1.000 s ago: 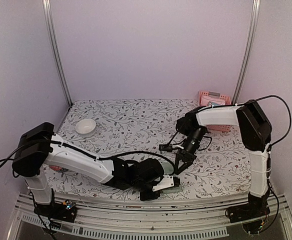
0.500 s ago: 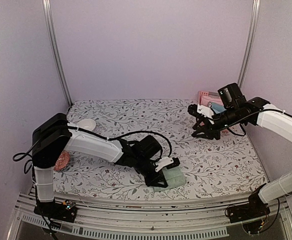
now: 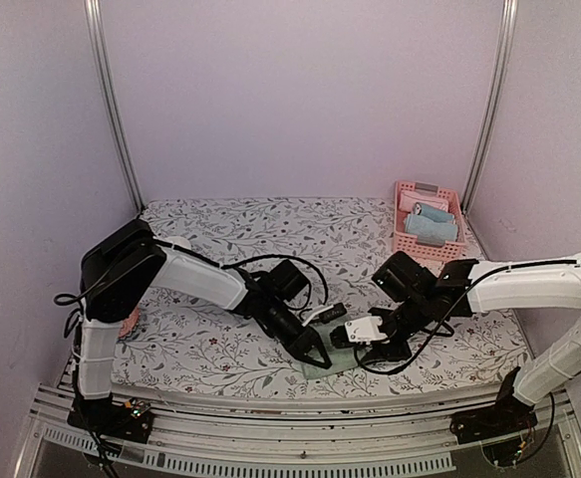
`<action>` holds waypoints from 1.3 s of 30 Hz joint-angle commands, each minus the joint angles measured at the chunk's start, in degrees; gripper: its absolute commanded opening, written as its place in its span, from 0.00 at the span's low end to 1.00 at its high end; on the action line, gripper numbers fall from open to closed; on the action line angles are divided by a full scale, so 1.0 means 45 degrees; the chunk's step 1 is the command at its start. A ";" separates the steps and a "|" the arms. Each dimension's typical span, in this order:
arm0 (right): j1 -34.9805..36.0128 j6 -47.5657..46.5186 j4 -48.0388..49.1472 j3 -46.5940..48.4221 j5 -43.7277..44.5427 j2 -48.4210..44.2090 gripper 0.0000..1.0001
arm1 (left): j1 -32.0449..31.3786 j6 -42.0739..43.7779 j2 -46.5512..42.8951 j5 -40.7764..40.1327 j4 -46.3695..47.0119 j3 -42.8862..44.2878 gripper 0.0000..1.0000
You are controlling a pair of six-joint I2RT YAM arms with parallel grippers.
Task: Roll the towels
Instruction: Roll the towel at the center of the board.
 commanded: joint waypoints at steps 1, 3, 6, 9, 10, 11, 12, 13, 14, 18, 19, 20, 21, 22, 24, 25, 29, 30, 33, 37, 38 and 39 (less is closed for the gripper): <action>0.0712 0.0012 0.1843 -0.0302 0.1442 0.0826 0.35 | 0.0175 -0.0440 0.0678 0.0171 -0.0925 -0.0122 0.11; 0.0930 -0.0042 0.2322 -0.0354 0.1731 0.1232 0.35 | 0.0239 -0.0440 0.0675 0.0174 -0.0936 -0.0103 0.11; 0.1194 -0.0034 0.2824 -0.0281 0.2263 0.2095 0.35 | 0.0332 -0.0440 0.0713 0.0196 -0.0954 -0.0103 0.11; 0.1375 -0.0080 0.3306 -0.0352 0.2899 0.2725 0.35 | 0.0392 -0.0382 0.0803 0.0266 -0.1045 -0.0038 0.12; 0.1408 -0.0112 0.3365 -0.0348 0.3012 0.2910 0.35 | 0.0416 -0.0333 0.0841 0.0275 -0.1104 0.0008 0.13; 0.1432 -0.0163 0.3368 -0.0349 0.3034 0.3072 0.33 | 0.0411 -0.0283 0.0870 0.0264 -0.1175 0.0065 0.14; 0.1440 -0.0242 0.3305 -0.0355 0.3022 0.3197 0.30 | 0.0422 -0.0205 0.0898 0.0240 -0.1257 0.0151 0.15; 0.1436 -0.0303 0.3189 -0.0328 0.2925 0.3306 0.25 | 0.0448 -0.0133 0.0906 0.0208 -0.1351 0.0227 0.17; 0.1443 -0.0343 0.2950 -0.0288 0.2757 0.3402 0.21 | 0.0483 -0.0033 0.0871 0.0163 -0.1438 0.0288 0.20; 0.1428 -0.0310 0.1375 0.0181 0.1284 0.3724 0.09 | 0.0585 0.0354 -0.0053 -0.0840 -0.1558 -0.0037 0.31; 0.1410 -0.0245 0.0868 0.0300 0.0622 0.3823 0.08 | 0.0620 0.0377 -0.0423 -0.1157 -0.1403 -0.0317 0.34; 0.1369 -0.0164 0.0409 0.0469 0.0101 0.3926 0.07 | 0.0658 0.0370 -0.0870 -0.1404 -0.1200 -0.0637 0.37; 0.1278 -0.0132 -0.0053 0.0622 -0.0416 0.4083 0.06 | 0.0710 0.0310 -0.1346 -0.1643 -0.0924 -0.1034 0.39; 0.1193 -0.0067 -0.0453 0.0819 -0.0876 0.4242 0.06 | 0.0733 0.0244 -0.1823 -0.1904 -0.0655 -0.1447 0.40; 0.0843 0.0008 -0.1443 0.1277 -0.1899 0.4607 0.05 | 0.0747 0.0026 -0.2999 -0.2440 -0.0065 -0.2296 0.41; 0.0619 0.0031 -0.1923 0.1604 -0.2446 0.4943 0.05 | 0.0745 -0.0101 -0.3480 -0.2710 0.0352 -0.2730 0.42; -0.0552 -0.0067 -0.4026 0.3340 -0.4227 0.6647 0.05 | 0.0627 -0.0390 -0.5412 -0.4289 0.1704 -0.4829 0.42; -0.0871 -0.0123 -0.4629 0.3891 -0.4663 0.7218 0.05 | 0.0521 -0.0442 -0.5935 -0.4818 0.2052 -0.5530 0.42; -0.1789 -0.0404 -0.6311 0.5495 -0.5572 0.8939 0.05 | 0.0067 -0.0369 -0.7343 -0.6491 0.2757 -0.6697 0.43; -0.2335 -0.0704 -0.7970 0.7215 -0.5736 1.0873 0.04 | -0.1764 0.0831 -0.8550 -0.9411 0.2789 -0.7226 0.44; -0.2427 -0.0693 -0.8235 0.7532 -0.5777 1.1194 0.04 | -0.2249 0.1161 -0.8563 -0.9958 0.2693 -0.7175 0.45; -0.2490 -0.0635 -0.8451 0.7781 -0.5836 1.1486 0.05 | -0.2645 0.1469 -0.8494 -1.0473 0.2517 -0.7031 0.46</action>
